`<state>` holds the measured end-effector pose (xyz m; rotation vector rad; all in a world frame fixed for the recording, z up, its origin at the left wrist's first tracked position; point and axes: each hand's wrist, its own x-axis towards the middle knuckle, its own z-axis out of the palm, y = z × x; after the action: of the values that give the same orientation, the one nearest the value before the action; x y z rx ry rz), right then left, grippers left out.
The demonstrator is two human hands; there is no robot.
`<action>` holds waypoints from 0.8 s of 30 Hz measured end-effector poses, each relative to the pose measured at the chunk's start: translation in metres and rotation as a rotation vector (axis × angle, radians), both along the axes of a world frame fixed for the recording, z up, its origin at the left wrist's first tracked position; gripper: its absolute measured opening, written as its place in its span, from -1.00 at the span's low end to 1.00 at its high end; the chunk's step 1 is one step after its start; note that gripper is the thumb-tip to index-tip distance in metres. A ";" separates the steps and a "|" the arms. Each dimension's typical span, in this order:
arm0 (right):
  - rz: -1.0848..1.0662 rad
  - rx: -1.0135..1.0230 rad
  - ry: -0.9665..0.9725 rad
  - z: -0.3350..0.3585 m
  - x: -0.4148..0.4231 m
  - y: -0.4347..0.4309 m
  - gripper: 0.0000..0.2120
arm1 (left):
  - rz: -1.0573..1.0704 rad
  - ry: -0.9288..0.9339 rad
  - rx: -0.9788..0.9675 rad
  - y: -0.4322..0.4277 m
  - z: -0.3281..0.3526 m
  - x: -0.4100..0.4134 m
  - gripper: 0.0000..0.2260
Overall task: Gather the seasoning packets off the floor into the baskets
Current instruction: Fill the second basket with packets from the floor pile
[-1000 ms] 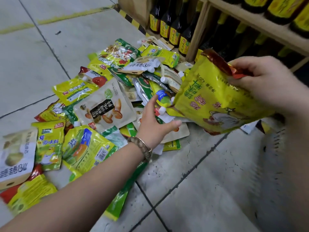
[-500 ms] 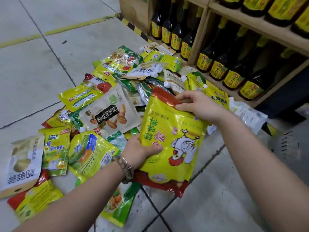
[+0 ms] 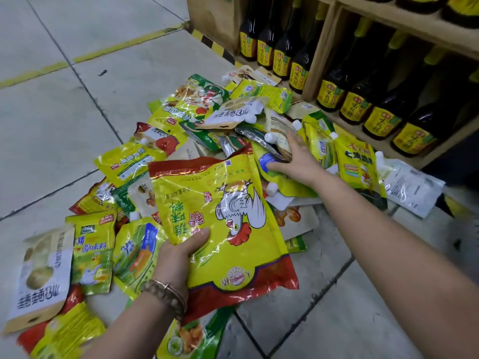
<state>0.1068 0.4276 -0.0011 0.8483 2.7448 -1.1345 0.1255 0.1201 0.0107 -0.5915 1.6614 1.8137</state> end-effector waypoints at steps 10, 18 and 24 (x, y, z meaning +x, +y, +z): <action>-0.463 -0.062 0.596 0.021 0.043 0.001 -0.83 | -0.104 0.060 0.028 0.027 -0.002 0.002 -0.33; -1.185 -0.411 0.789 0.077 0.093 -0.033 -0.82 | -0.011 -0.082 -0.063 0.026 0.026 0.021 0.12; -1.441 -0.624 0.731 0.198 0.156 -0.065 -0.76 | -0.132 -0.035 -0.255 0.035 0.172 0.059 0.25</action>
<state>0.2631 0.3623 0.1970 2.7364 1.3742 -2.6071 0.1845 0.1554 0.1825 -0.6022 1.8768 1.5021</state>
